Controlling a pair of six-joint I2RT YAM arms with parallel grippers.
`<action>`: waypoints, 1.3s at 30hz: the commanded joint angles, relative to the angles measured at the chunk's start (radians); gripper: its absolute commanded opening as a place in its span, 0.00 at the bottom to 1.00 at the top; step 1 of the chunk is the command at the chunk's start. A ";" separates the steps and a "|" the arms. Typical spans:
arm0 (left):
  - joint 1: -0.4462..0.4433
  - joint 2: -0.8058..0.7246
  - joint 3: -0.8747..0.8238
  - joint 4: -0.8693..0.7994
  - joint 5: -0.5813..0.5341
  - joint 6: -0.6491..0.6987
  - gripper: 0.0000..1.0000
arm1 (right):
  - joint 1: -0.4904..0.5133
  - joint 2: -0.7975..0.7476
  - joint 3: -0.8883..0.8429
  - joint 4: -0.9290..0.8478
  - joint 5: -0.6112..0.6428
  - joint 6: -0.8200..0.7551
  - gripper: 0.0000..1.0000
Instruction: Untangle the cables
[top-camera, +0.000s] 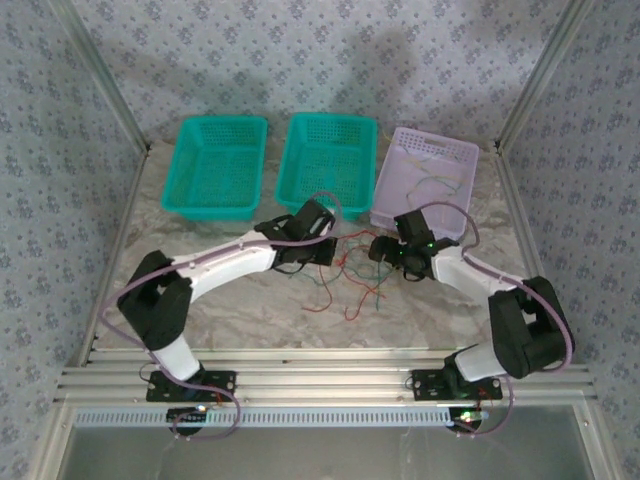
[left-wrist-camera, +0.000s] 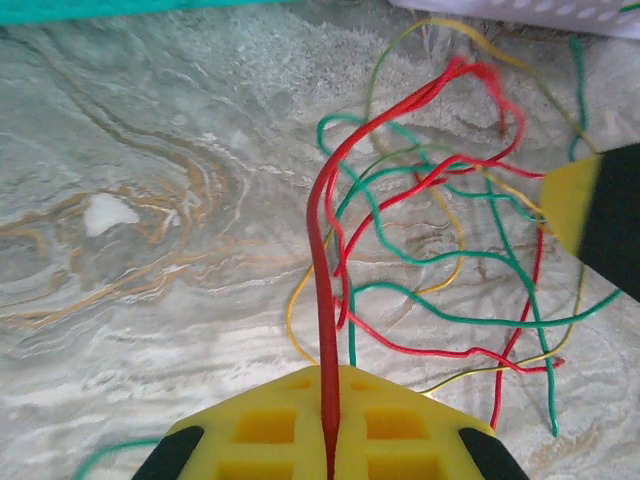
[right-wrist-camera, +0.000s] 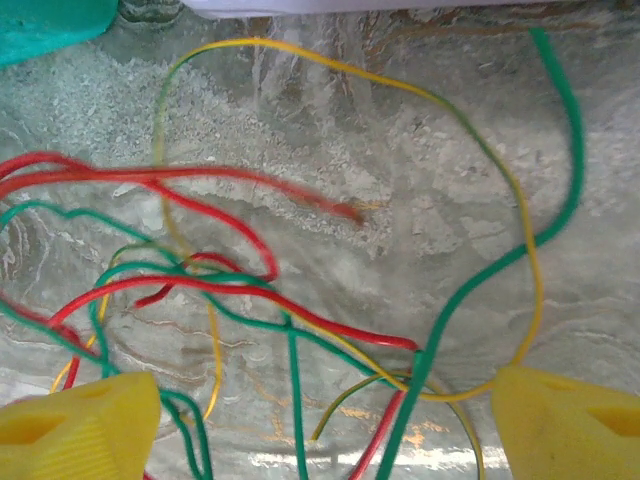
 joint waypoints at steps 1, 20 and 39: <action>-0.007 -0.059 -0.033 -0.024 -0.038 0.026 0.00 | 0.012 0.026 0.055 0.036 -0.015 0.009 0.84; -0.002 -0.114 -0.041 -0.053 -0.128 0.062 0.00 | 0.099 0.189 0.184 0.044 0.076 -0.068 0.44; -0.002 -0.092 -0.035 -0.041 -0.117 0.045 0.00 | 0.144 0.262 0.197 0.068 0.103 -0.062 0.17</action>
